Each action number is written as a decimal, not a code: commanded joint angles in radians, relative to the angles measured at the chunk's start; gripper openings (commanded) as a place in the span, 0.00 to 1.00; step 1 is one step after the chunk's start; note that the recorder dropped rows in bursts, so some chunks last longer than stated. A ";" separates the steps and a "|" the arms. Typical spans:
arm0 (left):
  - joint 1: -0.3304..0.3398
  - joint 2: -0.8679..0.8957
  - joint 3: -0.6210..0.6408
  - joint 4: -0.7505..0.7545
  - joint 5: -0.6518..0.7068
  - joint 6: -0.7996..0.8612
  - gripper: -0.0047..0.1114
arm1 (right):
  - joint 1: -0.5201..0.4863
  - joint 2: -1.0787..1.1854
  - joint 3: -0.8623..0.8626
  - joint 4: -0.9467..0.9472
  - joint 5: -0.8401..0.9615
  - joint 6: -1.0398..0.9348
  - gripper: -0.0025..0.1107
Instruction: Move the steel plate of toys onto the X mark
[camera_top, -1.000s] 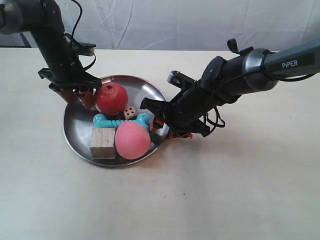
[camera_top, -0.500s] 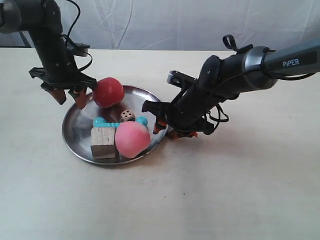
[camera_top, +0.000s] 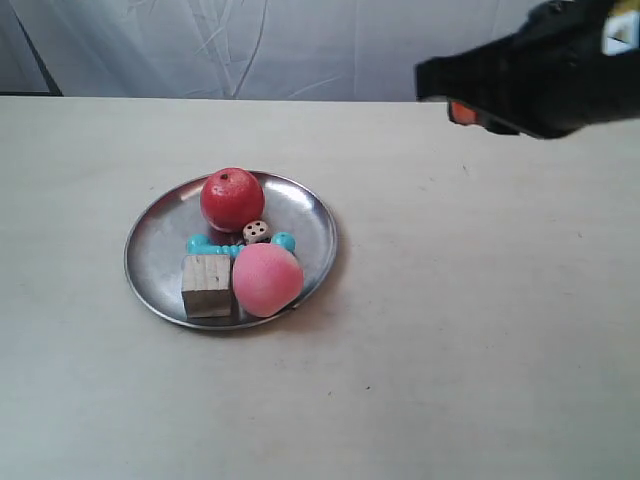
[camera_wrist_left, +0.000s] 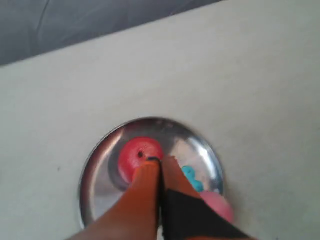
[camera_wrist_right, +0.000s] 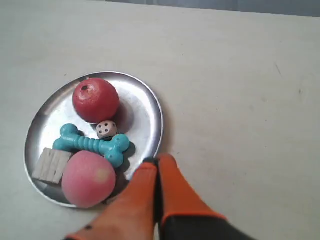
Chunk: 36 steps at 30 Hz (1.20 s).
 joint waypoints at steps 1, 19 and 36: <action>-0.034 -0.226 0.206 -0.076 -0.119 0.115 0.04 | 0.000 -0.233 0.170 0.000 -0.082 -0.005 0.02; -0.045 -0.584 0.791 -0.021 -0.471 0.166 0.04 | 0.000 -0.555 0.390 0.043 -0.084 0.001 0.02; -0.045 -0.584 0.791 -0.013 -0.486 0.166 0.04 | -0.302 -0.738 0.447 -0.025 -0.108 -0.039 0.02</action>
